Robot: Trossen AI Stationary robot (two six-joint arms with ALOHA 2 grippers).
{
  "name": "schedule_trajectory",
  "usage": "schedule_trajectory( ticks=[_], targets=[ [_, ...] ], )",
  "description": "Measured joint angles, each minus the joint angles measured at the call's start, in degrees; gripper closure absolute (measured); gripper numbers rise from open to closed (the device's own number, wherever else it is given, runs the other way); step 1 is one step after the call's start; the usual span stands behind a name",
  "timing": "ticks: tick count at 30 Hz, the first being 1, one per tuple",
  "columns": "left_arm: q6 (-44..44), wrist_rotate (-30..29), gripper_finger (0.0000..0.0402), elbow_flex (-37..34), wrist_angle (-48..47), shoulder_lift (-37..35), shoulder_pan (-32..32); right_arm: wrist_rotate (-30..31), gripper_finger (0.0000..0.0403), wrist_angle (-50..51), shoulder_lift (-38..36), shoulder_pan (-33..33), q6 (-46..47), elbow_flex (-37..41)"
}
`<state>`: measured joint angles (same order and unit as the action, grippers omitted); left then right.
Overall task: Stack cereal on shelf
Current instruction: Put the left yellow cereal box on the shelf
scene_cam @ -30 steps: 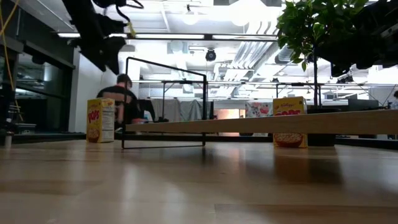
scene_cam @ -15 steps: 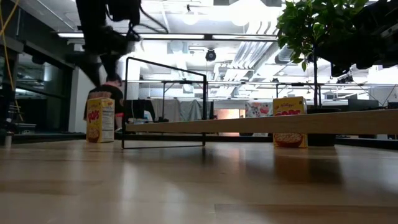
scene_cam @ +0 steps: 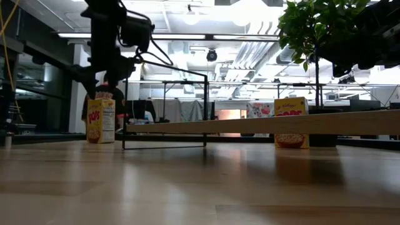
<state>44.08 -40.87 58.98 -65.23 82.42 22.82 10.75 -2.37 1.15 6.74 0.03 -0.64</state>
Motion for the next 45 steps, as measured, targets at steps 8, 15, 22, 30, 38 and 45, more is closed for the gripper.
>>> schedule_trajectory(
  ticks=[8, 15, 22, 30, 38, 45],
  targets=[
    [4.35, 1.87, 0.0105, -0.02, 2.81, 0.32, 6.47, 0.0, 0.0402, 0.0, 0.0, 0.0, 0.0, 0.0],
    [9.12, 4.58, 0.0105, -0.02, 7.02, 0.32, 10.48, 0.01, 0.0402, 0.0, 0.0, 0.0, 0.0, 0.0],
    [16.05, 12.32, 0.0105, -0.02, 9.51, 0.32, 13.27, -0.01, 0.0402, 0.0, 0.0, 0.02, 0.0, 0.0],
    [18.15, 17.23, 0.0105, -0.04, 9.59, 0.32, 15.68, 0.0, 0.0402, 0.0, 0.0, 0.01, 0.0, 0.0],
    [17.6, 19.31, 0.0106, -0.09, 9.28, 2.23, 17.64, 0.0, 0.0402, 0.0, 0.0, 0.0, 0.0, 0.0],
    [16.02, 19.33, 0.0106, -0.09, 9.11, 6.04, 17.74, 0.02, 0.0402, 0.0, 0.0, 0.0, 0.0, 0.0]
  ],
)
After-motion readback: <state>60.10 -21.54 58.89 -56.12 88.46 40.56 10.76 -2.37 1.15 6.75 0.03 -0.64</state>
